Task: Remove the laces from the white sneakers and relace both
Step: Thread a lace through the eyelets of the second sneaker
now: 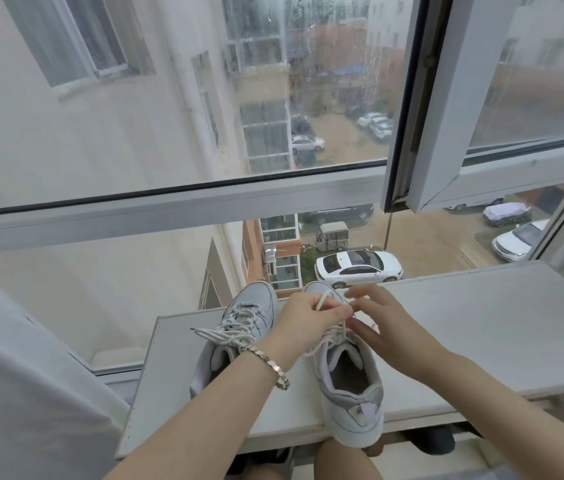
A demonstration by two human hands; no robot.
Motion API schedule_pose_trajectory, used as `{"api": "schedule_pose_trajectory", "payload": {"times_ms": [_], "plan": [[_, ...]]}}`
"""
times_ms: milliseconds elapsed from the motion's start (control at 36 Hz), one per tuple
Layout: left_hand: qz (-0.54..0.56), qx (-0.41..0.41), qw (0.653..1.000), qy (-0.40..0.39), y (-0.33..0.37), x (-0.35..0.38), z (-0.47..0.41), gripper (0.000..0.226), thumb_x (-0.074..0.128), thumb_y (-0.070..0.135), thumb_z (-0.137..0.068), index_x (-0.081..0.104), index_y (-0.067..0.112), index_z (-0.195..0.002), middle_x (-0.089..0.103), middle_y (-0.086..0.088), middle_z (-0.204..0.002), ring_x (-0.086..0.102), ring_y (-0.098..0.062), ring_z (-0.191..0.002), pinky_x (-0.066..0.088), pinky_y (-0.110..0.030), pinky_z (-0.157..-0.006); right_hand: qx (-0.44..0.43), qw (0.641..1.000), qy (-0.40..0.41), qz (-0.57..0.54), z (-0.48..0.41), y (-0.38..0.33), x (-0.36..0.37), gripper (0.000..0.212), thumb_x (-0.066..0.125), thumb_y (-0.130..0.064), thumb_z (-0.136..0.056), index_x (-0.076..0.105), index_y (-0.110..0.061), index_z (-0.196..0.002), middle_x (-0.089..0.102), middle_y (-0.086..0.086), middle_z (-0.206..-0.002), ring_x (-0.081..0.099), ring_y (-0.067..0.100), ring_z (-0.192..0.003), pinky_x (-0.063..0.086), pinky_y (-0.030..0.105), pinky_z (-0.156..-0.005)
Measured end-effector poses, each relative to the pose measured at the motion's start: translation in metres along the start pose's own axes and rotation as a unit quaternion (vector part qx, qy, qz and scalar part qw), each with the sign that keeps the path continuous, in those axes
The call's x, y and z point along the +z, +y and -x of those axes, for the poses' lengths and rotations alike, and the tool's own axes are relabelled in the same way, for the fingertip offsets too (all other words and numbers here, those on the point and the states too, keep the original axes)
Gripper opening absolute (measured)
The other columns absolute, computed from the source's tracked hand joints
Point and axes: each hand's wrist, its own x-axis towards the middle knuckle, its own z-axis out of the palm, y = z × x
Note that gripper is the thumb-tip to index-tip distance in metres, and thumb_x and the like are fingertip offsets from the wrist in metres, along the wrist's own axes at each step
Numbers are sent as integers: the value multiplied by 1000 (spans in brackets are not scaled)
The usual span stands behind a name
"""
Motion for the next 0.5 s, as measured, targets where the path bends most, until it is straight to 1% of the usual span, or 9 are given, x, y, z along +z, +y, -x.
{"api": "schedule_pose_trajectory", "payload": {"times_ms": [56, 111, 167, 222, 306, 361, 417, 444, 500], "plan": [[-12, 12, 1000, -9, 1, -2, 2, 14, 72, 21, -81, 71, 23, -67, 63, 13, -59, 59, 3, -61, 47, -9, -59, 26, 997, -8, -78, 0, -2, -3, 10, 54, -15, -93, 62, -10, -89, 56, -2, -107, 51, 11, -104, 36, 14, -91], [-60, 24, 998, -10, 2, -4, 4, 11, 71, 25, -82, 70, 19, -73, 62, 12, -62, 57, 2, -61, 49, -16, -64, 107, 967, 23, -229, 2, -4, -6, 17, 50, -11, -95, 60, -11, -81, 61, -2, -100, 55, 8, -96, 38, 7, -83], [-210, 39, 977, -5, 1, -10, 6, 19, 68, 40, -82, 70, 21, -81, 62, 11, -73, 57, -4, -69, 46, -25, -68, 177, 902, 47, -391, 2, -2, -8, 22, 46, -8, -94, 66, -6, -85, 67, 3, -98, 60, 11, -96, 43, 13, -85], [-366, 54, 929, -5, 0, -19, 8, 28, 62, 54, -80, 67, 27, -86, 63, 10, -82, 54, -4, -69, 40, -24, -61, 200, 816, 47, -541, 1, -2, -9, 28, 42, -10, -92, 66, 3, -88, 70, 13, -97, 64, 20, -97, 48, 26, -89], [-441, 71, 894, -30, 0, -27, 11, 29, 59, 56, -82, 64, 28, -86, 58, 11, -80, 46, 1, -64, 31, -19, -54, 223, 686, 32, -691, -1, -8, -7, 31, 37, -12, -93, 55, -3, -69, 68, 16, -76, 67, 26, -87, 53, 33, -81], [-450, 84, 888, -40, 1, -29, 11, 20, 60, 47, -85, 64, 28, -87, 53, 13, -74, 46, -3, -67, 31, -17, -55, 241, 641, 37, -728, -3, -11, -2, 38, 36, -15, -95, 51, -8, -62, 57, 9, -62, 65, 24, -71, 57, 32, -72], [-448, 90, 888, -43, 2, -31, 11, 19, 60, 39, -87, 65, 21, -84, 50, 11, -69, 46, -9, -69, 32, -19, -55, 255, 649, 47, -715, -7, -13, 1, 33, 35, -14, -98, 53, -7, -71, 47, 5, -60, 52, 16, -53, 53, 27, -58], [-450, 88, 888, -47, 2, -31, 10, 22, 60, 37, -88, 62, 17, -80, 48, 10, -66, 46, -12, -69, 33, -23, -56, 263, 670, 52, -692, -8, -14, 3, 30, 34, -13, -99, 54, -6, -78, 44, 4, -60, 44, 13, -48, 48, 23, -51], [-456, 77, 885, -58, 1, -32, 10, 26, 60, 36, -89, 60, 13, -76, 52, 6, -69, 48, -15, -71, 38, -27, -62, 273, 739, 58, -614, -12, -15, 7, 27, 36, -12, -100, 56, -6, -83, 43, 0, -59, 33, 8, -43, 36, 17, -43]]}}
